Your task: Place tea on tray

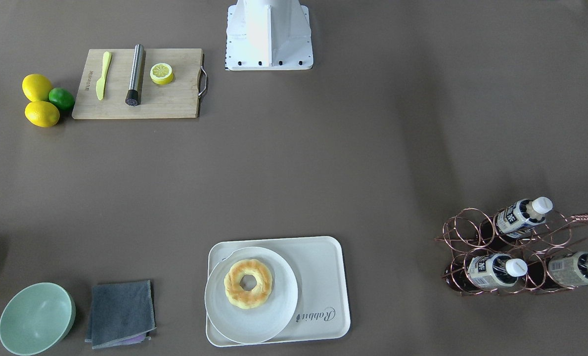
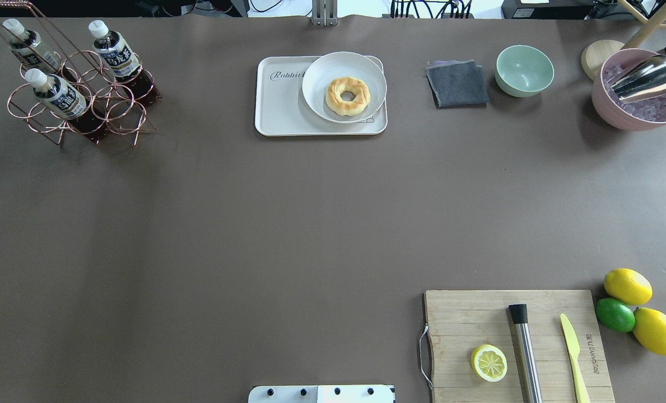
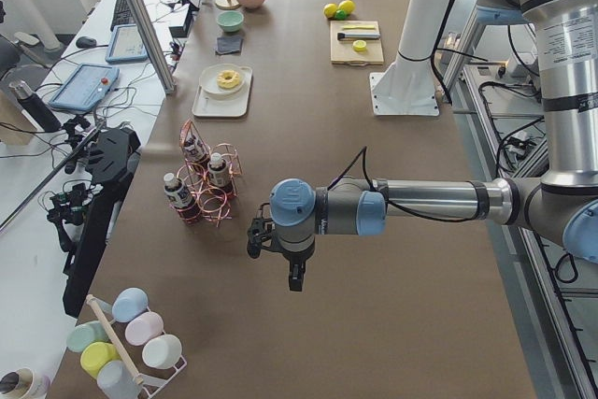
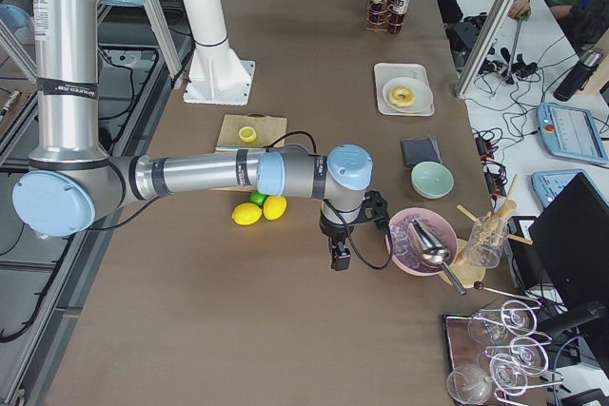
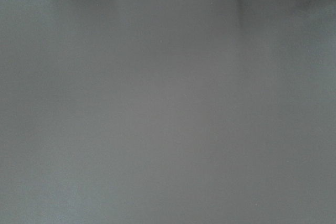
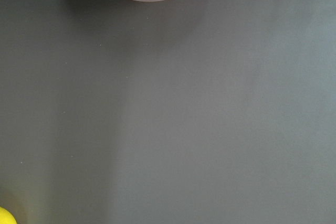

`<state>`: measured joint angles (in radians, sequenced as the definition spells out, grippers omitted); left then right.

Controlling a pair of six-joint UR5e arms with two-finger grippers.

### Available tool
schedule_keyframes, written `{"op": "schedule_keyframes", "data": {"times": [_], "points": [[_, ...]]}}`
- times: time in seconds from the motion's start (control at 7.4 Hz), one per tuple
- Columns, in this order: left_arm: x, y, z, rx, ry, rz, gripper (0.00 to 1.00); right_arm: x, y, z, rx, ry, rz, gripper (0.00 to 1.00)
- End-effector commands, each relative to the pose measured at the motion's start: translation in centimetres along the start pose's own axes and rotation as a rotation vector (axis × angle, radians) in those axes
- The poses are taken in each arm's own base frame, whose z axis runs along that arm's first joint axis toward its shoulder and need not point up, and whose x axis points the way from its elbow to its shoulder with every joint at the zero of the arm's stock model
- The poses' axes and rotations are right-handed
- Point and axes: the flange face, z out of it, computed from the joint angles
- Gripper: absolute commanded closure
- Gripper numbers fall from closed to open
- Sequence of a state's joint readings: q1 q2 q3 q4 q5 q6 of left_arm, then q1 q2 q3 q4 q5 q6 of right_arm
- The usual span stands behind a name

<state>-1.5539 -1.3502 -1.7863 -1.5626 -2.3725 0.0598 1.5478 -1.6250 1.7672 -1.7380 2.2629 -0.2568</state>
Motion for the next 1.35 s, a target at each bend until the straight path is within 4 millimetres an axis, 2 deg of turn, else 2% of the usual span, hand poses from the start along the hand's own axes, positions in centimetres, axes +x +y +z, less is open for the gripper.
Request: {"op": "schedule_keyframes", "data": {"times": [0.0,0.68,1.08,1.22], "points": [[-0.1,0.0,0.0,-0.002,-0.005,-0.001,0.03,0.0,0.1,0.0,-0.001,0.0,0.0,0.0],[0.2,-0.1,-0.2,0.004,-0.004,0.0,0.03,0.1,0.1,0.1,-0.003,-0.001,0.0,0.0],[1.2,-1.6,-1.4,0.032,-0.007,0.024,0.03,0.0,0.1,0.0,-0.002,-0.002,0.001,0.0],[2.1,-3.6,-2.4,0.057,-0.007,0.047,0.03,-0.1,-0.2,-0.1,0.001,-0.001,0.003,0.0]]}}
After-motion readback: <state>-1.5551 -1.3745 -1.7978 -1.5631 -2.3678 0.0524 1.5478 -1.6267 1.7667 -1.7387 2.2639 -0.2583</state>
